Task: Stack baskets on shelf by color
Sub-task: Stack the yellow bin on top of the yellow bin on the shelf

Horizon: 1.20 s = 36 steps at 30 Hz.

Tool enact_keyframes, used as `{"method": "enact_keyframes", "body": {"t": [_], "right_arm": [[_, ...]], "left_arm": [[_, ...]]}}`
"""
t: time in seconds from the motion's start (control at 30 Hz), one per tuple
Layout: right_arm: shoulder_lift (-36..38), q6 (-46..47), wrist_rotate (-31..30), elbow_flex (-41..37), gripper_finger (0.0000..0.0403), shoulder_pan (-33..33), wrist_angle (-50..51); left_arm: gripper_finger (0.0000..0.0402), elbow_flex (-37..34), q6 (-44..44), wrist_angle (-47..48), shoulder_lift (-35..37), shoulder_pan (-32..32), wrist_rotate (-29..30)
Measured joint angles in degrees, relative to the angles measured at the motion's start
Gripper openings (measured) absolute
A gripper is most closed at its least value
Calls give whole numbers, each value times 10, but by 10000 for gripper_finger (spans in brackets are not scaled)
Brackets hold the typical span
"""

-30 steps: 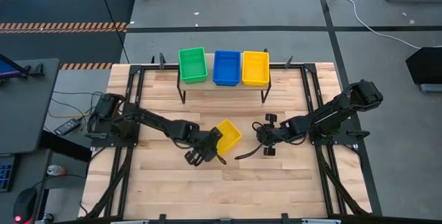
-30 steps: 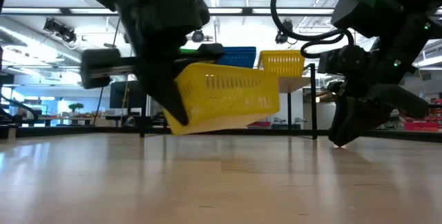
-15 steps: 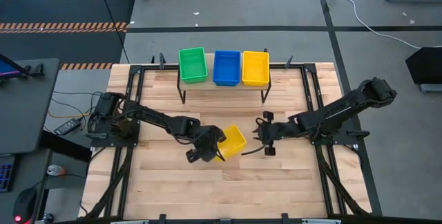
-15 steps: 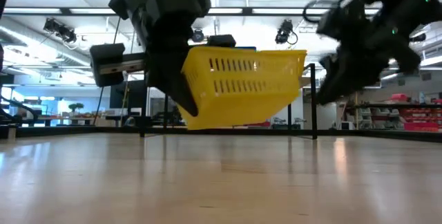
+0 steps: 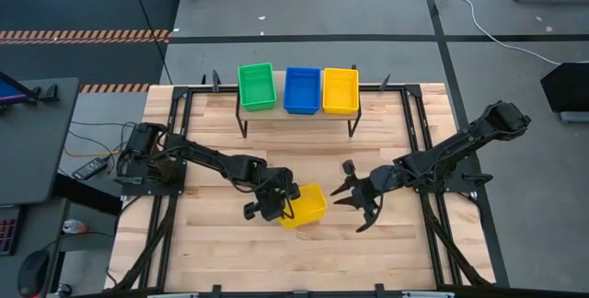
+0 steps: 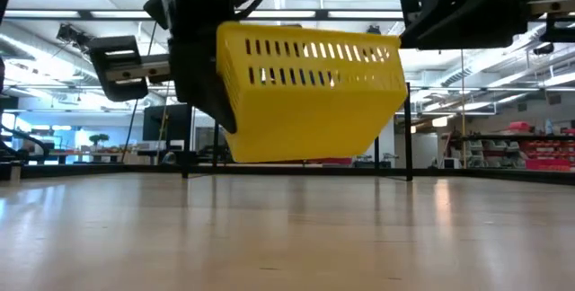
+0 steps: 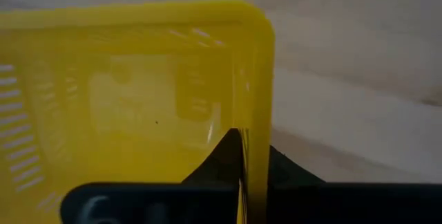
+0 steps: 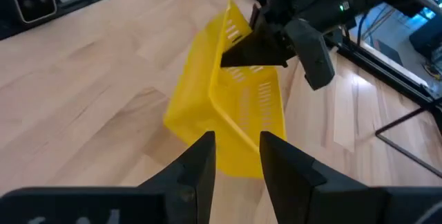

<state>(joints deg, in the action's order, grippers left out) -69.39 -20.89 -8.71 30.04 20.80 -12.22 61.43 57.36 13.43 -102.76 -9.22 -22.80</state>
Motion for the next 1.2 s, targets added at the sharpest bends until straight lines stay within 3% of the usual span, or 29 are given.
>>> {"method": "enact_keyframes", "body": {"t": [0.2,0.37,0.73,1.03,1.2], "right_arm": [[-14,-2,3,0,120,1,-27],[-47,-7,55,0,121,2,-78],[-104,-33,143,0,141,1,-181],[-108,-33,133,0,144,0,-184],[-108,-33,130,0,115,0,-189]], "left_arm": [[8,0,25,-48,0,8,-93],[8,0,23,-105,0,11,-129],[8,0,-14,-112,-1,11,-162],[9,-1,-12,-118,-1,20,-164],[9,-1,-13,-124,-1,20,-192]]}}
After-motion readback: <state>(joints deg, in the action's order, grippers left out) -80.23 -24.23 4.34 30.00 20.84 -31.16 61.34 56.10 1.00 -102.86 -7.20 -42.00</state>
